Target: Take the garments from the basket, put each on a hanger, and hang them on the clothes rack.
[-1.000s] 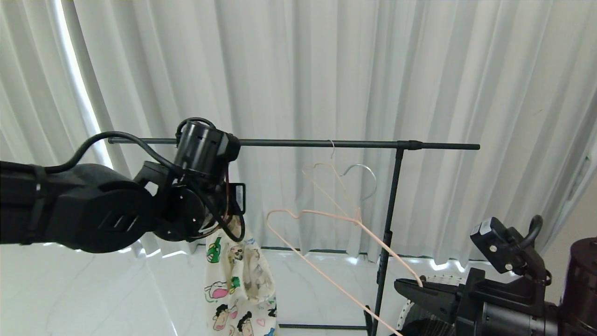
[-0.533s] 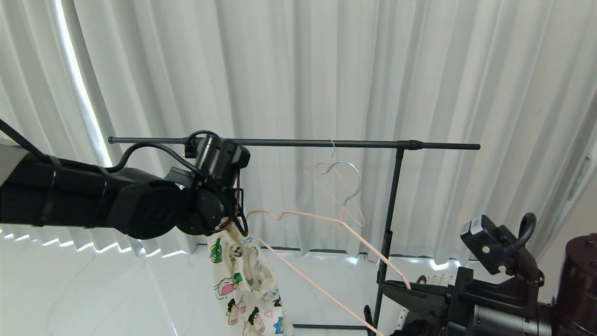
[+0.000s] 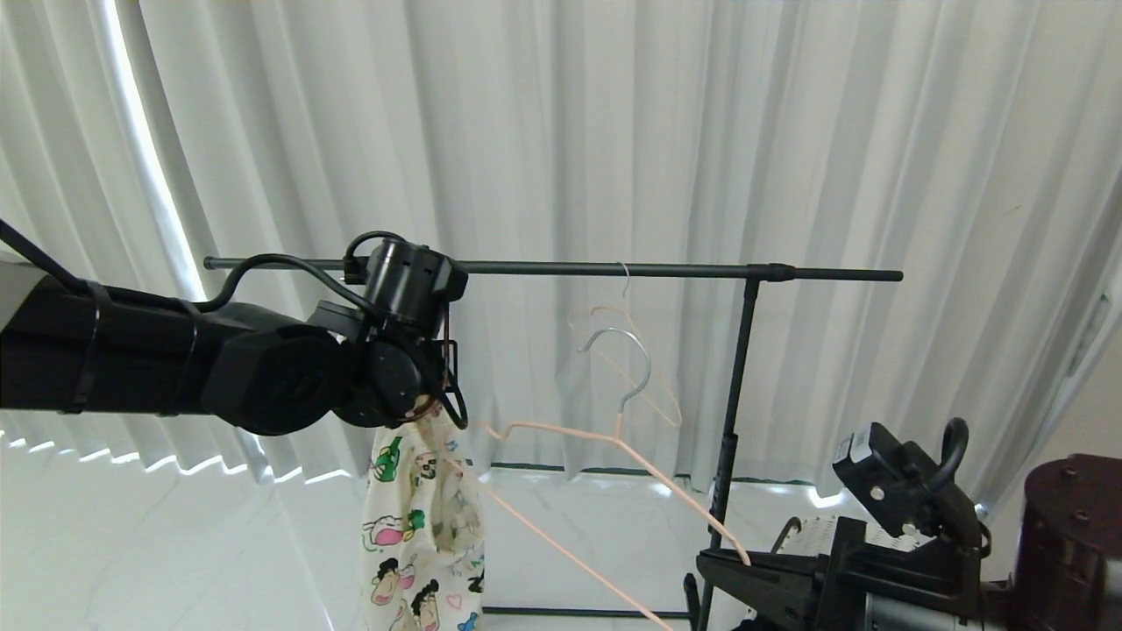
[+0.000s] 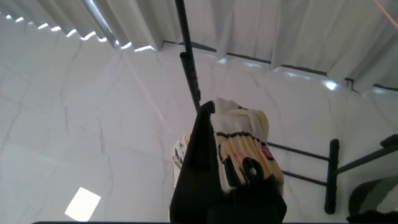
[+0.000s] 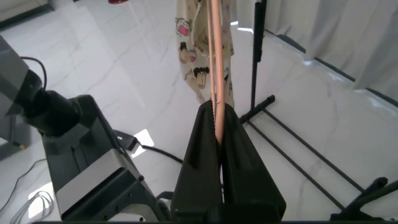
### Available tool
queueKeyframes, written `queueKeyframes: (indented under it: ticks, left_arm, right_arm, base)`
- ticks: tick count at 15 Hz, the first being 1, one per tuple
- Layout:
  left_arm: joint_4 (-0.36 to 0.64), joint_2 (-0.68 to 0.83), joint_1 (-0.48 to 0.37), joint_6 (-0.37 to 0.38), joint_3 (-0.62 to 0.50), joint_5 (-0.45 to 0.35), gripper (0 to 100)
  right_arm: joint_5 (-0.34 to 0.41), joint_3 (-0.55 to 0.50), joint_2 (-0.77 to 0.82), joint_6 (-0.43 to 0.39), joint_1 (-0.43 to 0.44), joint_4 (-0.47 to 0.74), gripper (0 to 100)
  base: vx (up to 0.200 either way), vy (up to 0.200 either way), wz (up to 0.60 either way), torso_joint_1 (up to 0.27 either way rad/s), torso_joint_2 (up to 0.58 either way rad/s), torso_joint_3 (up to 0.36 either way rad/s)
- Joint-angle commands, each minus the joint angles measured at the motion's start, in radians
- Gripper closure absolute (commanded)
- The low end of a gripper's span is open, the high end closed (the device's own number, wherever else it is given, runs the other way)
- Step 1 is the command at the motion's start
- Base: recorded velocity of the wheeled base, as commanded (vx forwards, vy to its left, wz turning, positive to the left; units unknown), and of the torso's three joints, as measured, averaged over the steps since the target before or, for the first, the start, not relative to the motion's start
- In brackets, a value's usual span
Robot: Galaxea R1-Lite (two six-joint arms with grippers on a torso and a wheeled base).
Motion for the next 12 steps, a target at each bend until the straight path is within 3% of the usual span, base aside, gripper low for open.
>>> queueKeyframes:
  ticks: [1,8,12]
  left_arm:
    - [0.000,-0.023,-0.014,0.001,0.010,-0.003,100]
    - [0.000,-0.031,-0.140,-0.008,0.027,-0.033,100]
    - [0.000,-0.082,-0.236,-0.091,0.022,-0.044,100]
  right_arm:
    - [0.000,-0.013,0.017,0.001,-0.009,-0.009,100]
    - [-0.003,-0.109,0.093,-0.002,-0.018,-0.027,100]
    - [-0.047,-0.118,0.140,-0.002,-0.043,-0.089,100]
  base:
    - [0.000,0.000,0.00,0.000,0.00,0.000]
    - [0.000,0.000,0.00,0.000,0.00,0.000]
    - [0.000,0.000,0.00,0.000,0.00,0.000]
